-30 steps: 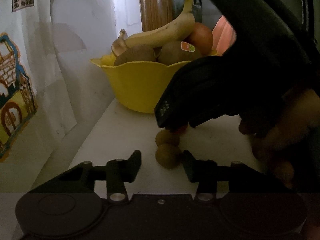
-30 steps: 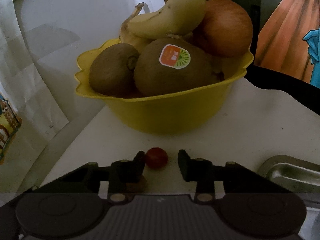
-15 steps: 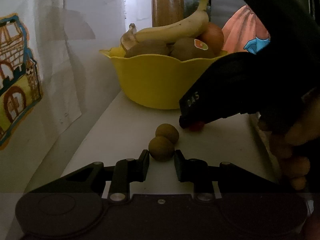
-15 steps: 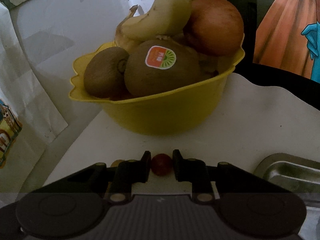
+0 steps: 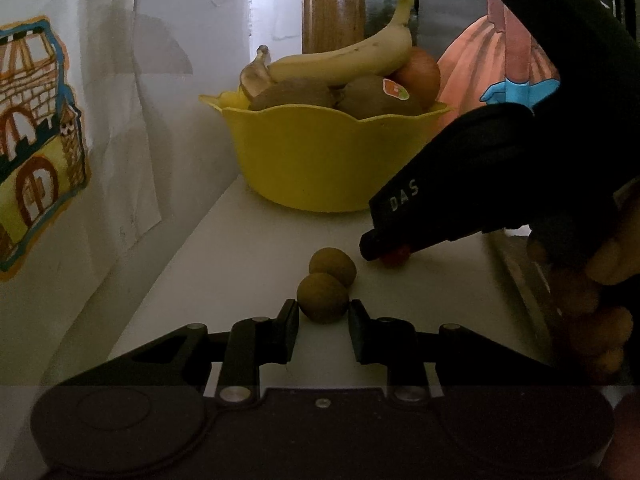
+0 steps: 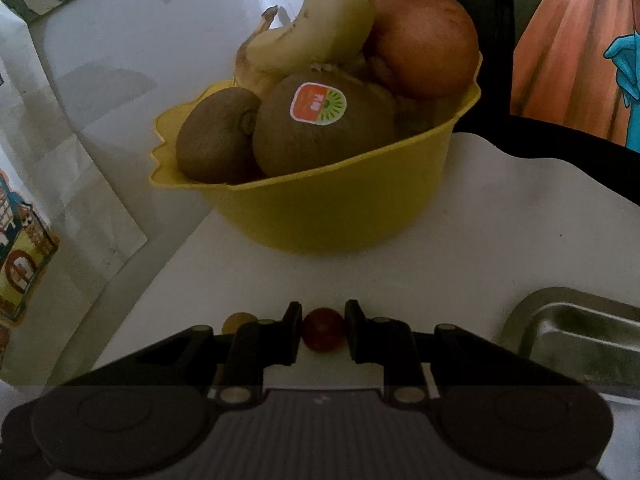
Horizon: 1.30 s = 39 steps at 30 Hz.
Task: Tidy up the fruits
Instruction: 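Grasp the two small brown kiwis with the left tool while the right tool holds the tomato, then carry the kiwis in the left tool and the tomato in the right tool to the tray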
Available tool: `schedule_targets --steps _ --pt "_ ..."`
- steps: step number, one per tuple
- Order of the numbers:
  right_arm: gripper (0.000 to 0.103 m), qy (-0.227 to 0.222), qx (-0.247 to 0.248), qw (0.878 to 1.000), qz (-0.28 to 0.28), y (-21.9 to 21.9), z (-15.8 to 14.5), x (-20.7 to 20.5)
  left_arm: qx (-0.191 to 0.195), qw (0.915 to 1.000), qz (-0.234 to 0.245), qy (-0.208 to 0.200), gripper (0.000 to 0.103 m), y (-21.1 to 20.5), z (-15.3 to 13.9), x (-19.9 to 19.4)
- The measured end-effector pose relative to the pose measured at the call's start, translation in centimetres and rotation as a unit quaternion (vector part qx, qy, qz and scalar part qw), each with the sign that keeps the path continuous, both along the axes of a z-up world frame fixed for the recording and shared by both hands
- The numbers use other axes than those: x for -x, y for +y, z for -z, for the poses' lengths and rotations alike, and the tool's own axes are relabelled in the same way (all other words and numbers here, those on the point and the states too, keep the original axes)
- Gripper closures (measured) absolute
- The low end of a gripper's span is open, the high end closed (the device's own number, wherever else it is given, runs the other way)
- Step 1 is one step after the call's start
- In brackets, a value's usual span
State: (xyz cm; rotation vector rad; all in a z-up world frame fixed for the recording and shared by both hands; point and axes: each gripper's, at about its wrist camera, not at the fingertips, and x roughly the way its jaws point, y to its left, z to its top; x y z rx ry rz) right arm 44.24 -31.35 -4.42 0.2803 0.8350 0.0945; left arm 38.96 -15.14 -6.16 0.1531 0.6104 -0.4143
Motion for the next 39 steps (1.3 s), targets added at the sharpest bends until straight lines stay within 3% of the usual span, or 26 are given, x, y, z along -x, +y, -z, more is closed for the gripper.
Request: schedule_targets --steps 9,13,16,19,20,39 --pt "0.078 0.006 0.006 1.0 -0.002 -0.3 -0.3 1.1 -0.011 0.9999 0.009 -0.006 0.073 0.0 0.3 0.9" --pt "0.078 0.006 0.008 1.0 -0.003 -0.2 -0.4 1.2 -0.014 0.9999 0.002 -0.008 0.064 -0.2 0.3 0.7" --pt "0.078 0.006 0.007 1.0 -0.004 -0.1 -0.5 1.3 -0.014 0.9999 0.0 -0.009 0.063 -0.4 0.4 0.3" --pt "0.078 0.006 0.007 1.0 -0.004 -0.1 -0.4 1.3 -0.014 0.9998 0.001 -0.01 0.065 -0.7 0.5 0.3" --pt "0.078 0.006 0.007 1.0 -0.004 -0.1 -0.4 1.3 -0.014 0.9998 0.003 -0.011 0.071 -0.8 0.4 0.3" --pt "0.078 -0.002 -0.003 1.0 -0.004 -1.1 -1.3 3.5 0.003 0.9998 0.006 -0.02 0.072 -1.9 -1.2 2.1"
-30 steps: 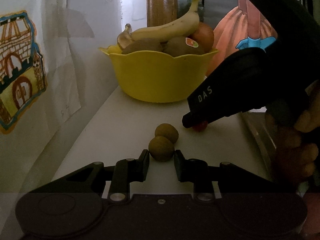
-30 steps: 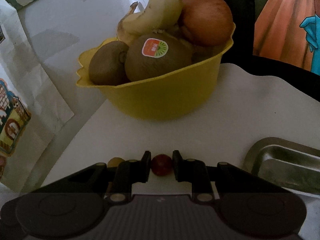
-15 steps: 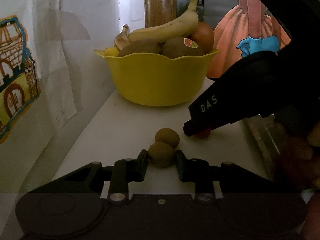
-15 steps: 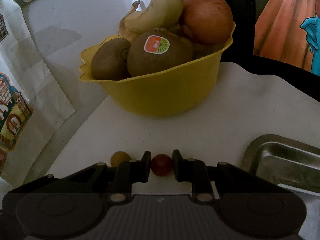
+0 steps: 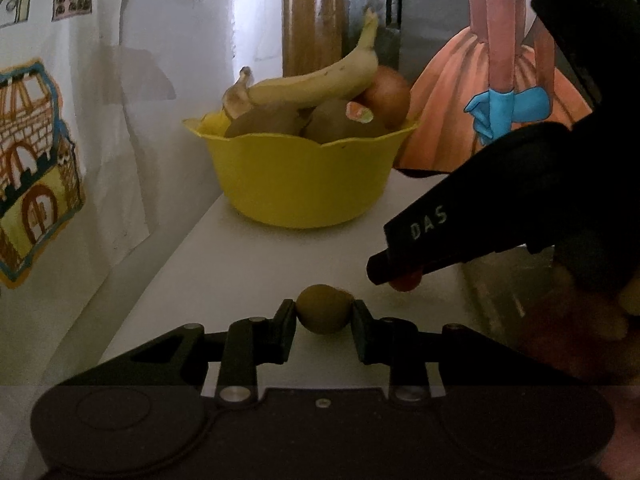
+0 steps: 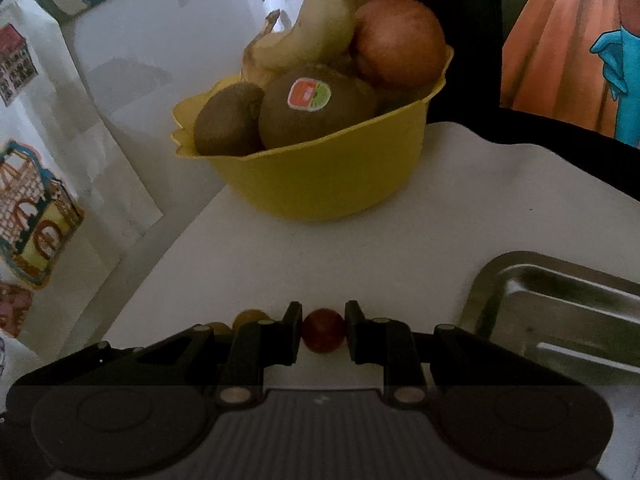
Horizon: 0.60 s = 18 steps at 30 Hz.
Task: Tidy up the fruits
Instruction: 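Carry the kiwis in the left tool and the tomato in the right tool to the tray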
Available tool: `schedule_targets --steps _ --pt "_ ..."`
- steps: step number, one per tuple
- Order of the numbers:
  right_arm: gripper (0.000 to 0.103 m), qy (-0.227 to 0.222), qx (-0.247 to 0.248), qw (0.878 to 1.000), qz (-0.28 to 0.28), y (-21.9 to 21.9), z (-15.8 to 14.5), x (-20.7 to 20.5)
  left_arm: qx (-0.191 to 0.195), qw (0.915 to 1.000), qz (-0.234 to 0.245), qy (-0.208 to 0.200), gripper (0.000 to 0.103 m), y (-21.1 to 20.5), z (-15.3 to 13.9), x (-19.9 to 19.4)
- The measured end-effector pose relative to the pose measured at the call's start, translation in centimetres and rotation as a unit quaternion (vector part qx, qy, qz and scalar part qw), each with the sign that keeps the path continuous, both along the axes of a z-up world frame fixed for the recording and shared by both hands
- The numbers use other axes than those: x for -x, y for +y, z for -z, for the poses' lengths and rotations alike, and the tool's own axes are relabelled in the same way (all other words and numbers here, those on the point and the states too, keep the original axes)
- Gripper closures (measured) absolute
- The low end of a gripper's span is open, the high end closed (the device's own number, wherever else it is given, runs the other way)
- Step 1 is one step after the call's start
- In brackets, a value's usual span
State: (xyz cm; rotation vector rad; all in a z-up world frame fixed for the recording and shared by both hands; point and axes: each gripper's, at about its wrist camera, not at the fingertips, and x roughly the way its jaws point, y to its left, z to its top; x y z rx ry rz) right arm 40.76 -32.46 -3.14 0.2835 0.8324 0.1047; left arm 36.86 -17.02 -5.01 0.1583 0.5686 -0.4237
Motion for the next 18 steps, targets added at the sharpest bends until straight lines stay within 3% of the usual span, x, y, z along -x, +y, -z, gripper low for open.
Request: schedule_targets --steps 18 --pt "0.078 -0.037 -0.001 0.999 0.032 -6.7 -3.8 6.8 0.02 0.9987 0.045 -0.017 0.072 -4.5 -2.4 3.6"
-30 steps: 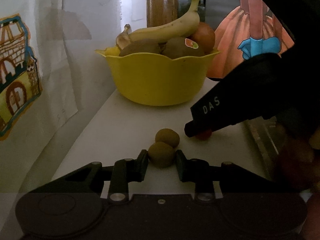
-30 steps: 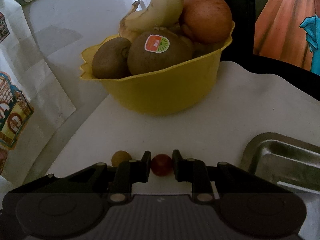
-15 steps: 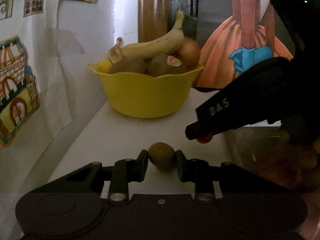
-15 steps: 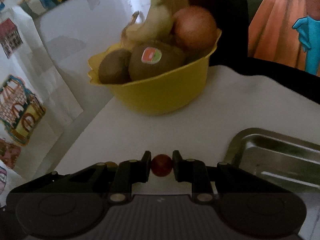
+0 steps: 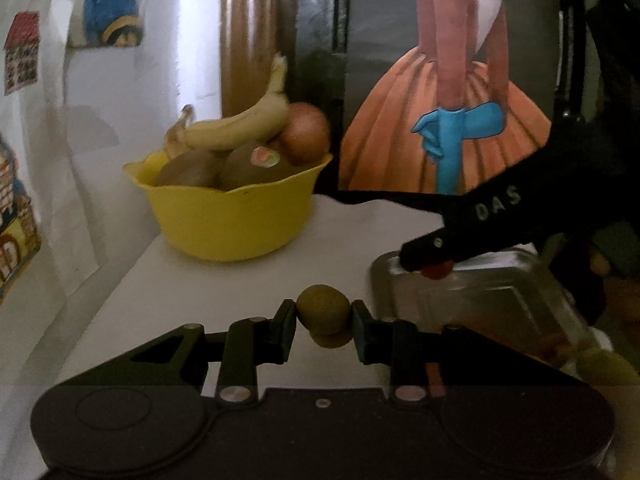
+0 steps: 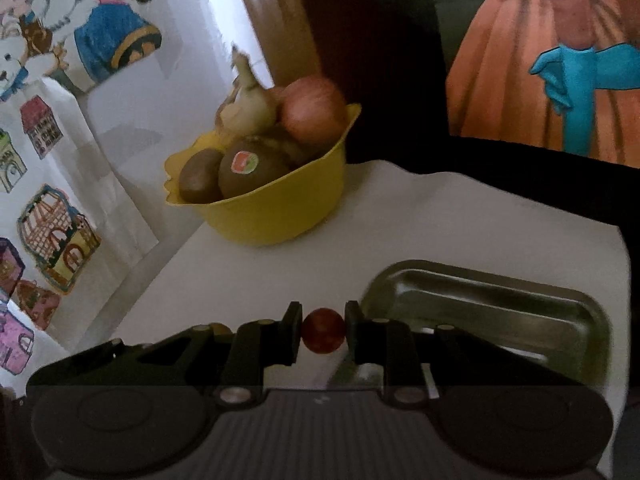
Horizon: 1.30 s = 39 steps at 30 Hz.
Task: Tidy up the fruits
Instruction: 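Carry the kiwis in the left tool and the tomato in the right tool to the tray, then open the left tool to drop the kiwis while the right tool releases the tomato in the tray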
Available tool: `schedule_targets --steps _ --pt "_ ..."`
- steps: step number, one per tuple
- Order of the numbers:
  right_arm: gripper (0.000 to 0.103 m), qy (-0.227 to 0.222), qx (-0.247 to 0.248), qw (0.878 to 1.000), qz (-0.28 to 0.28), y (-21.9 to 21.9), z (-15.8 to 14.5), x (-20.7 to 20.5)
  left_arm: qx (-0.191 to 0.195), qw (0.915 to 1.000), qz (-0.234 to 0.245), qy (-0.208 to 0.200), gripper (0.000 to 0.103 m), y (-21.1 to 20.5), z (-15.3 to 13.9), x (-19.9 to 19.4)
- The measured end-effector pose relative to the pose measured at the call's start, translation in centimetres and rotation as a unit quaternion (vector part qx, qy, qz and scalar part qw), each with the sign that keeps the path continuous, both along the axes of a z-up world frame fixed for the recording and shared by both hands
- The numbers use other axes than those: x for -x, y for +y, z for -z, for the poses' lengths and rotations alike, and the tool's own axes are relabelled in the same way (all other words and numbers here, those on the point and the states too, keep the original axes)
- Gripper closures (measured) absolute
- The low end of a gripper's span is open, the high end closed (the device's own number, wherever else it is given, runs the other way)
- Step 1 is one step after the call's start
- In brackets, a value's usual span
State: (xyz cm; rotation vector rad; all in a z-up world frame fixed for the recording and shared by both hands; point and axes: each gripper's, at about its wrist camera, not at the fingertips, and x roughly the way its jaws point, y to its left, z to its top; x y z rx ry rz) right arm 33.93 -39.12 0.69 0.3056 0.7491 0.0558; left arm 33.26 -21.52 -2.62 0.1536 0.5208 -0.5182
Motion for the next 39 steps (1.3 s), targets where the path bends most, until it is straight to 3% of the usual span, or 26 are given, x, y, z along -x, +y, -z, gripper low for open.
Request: schedule_targets --steps 20,39 --pt "0.078 0.031 -0.005 0.999 0.044 -6.5 3.1 5.8 -0.006 0.9976 0.069 -0.006 0.072 -7.0 -0.3 4.4" --pt "0.078 0.038 -0.013 0.998 0.057 -9.1 4.7 7.6 -0.044 0.9973 0.059 0.0 0.071 -10.8 1.0 4.7"
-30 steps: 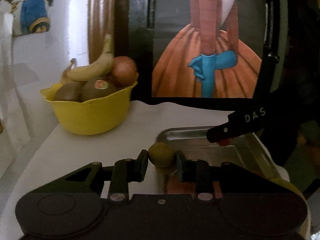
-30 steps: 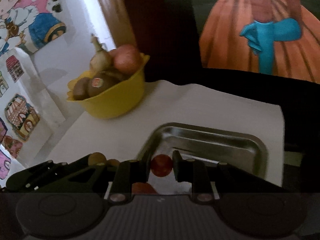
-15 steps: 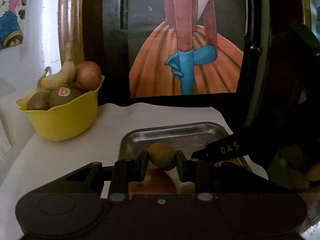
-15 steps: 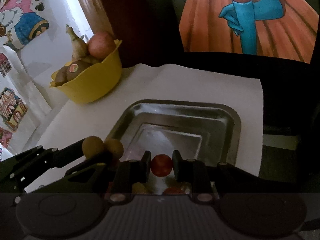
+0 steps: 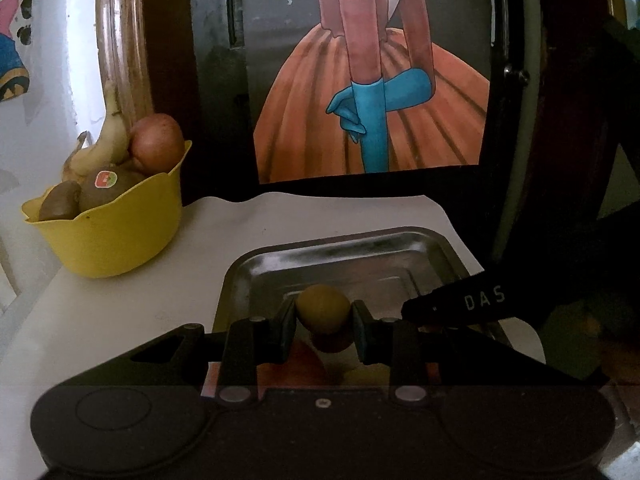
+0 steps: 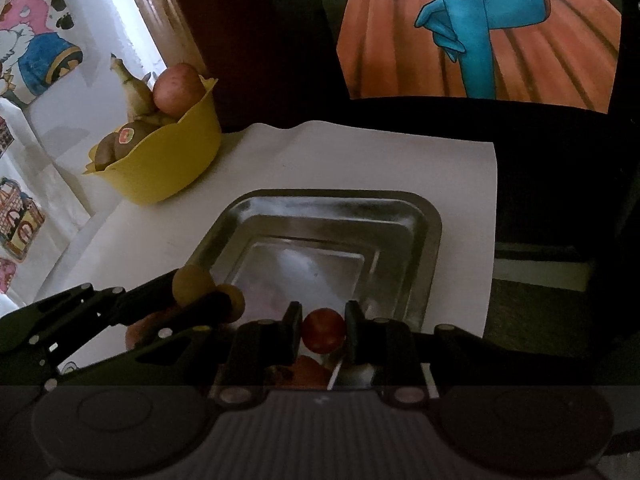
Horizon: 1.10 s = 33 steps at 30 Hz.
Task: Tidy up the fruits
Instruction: 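Open the left tool to drop the kiwis while the right tool releases the tomato in the tray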
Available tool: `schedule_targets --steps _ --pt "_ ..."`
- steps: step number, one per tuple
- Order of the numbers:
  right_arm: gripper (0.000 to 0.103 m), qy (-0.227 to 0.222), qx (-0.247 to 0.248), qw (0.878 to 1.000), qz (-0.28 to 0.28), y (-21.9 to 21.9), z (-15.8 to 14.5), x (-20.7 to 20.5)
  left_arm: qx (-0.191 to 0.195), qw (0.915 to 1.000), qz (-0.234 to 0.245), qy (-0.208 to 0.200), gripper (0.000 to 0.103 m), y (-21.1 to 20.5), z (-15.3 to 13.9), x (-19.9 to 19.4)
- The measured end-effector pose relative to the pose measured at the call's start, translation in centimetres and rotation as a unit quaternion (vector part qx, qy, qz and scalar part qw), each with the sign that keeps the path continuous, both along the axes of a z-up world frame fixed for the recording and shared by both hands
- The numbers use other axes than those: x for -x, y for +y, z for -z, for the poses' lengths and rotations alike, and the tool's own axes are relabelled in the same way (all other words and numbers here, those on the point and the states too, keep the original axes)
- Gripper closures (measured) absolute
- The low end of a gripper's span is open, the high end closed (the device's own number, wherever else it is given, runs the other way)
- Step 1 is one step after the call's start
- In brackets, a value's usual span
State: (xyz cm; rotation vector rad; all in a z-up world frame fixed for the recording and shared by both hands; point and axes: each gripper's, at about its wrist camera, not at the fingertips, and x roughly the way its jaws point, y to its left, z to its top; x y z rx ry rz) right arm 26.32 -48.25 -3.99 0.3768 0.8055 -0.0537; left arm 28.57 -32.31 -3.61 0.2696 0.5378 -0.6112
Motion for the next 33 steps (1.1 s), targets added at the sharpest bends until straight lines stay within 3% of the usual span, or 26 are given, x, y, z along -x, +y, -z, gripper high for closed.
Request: schedule_targets --steps 21,33 --pt "0.073 0.004 -0.002 1.0 0.006 -0.4 0.4 0.2 -0.005 0.9999 -0.009 -0.001 0.069 -0.3 -0.1 0.0" --pt "0.059 -0.005 0.003 1.0 0.015 -0.5 -0.4 0.9 0.006 0.9996 -0.024 -0.013 0.047 0.7 -1.3 0.4"
